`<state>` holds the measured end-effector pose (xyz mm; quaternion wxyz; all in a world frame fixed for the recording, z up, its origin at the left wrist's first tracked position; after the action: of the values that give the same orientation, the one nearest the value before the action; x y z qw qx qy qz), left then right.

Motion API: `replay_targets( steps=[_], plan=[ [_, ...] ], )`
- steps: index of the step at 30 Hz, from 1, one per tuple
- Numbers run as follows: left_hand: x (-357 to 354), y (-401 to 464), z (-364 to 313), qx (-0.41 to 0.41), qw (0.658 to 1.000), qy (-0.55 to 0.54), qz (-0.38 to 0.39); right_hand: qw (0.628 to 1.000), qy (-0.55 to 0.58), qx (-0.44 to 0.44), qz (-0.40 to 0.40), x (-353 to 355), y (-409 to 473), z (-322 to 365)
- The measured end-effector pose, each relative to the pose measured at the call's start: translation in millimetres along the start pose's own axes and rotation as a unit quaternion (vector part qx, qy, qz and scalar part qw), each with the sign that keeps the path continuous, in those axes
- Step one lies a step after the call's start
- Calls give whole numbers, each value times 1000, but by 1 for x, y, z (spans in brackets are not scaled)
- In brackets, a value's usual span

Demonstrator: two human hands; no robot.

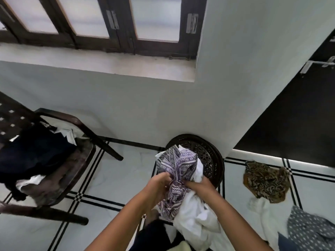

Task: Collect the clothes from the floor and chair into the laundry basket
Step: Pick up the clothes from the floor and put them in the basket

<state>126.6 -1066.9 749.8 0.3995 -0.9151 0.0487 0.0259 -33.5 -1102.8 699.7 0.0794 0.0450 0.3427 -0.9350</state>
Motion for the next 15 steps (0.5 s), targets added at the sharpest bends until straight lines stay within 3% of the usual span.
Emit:
replay_targets(
  steps=[2,6,8,11,15],
  plan=[
    [-1,32,-12,48,998,47,20,998,11,-13,-54,13,20,-2],
    [-13,86,-28,68,989,123,47,984,85,-32,-156,41,29,-6],
    [-8,130,-24,79,991,106,13,968,124,-42,-214,59,38,-15],
    [17,188,-2,99,984,107,-100,943,162,-42,-287,77,47,-29],
    [61,275,39,136,925,256,-247,914,194,-49,-354,93,78,-64]
  ],
)
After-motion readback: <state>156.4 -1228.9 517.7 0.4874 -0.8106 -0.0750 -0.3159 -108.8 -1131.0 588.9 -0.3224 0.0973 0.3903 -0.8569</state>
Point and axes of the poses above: each hand's wrist, its own y-axis towards the middle knuckle, its own x-axis out of the back of the hand, z = x × y, the point moved 2 cm from there along y, towards the middle knuckle, and after that the axes turned 13 degrees about y, right-handed, at the moved point
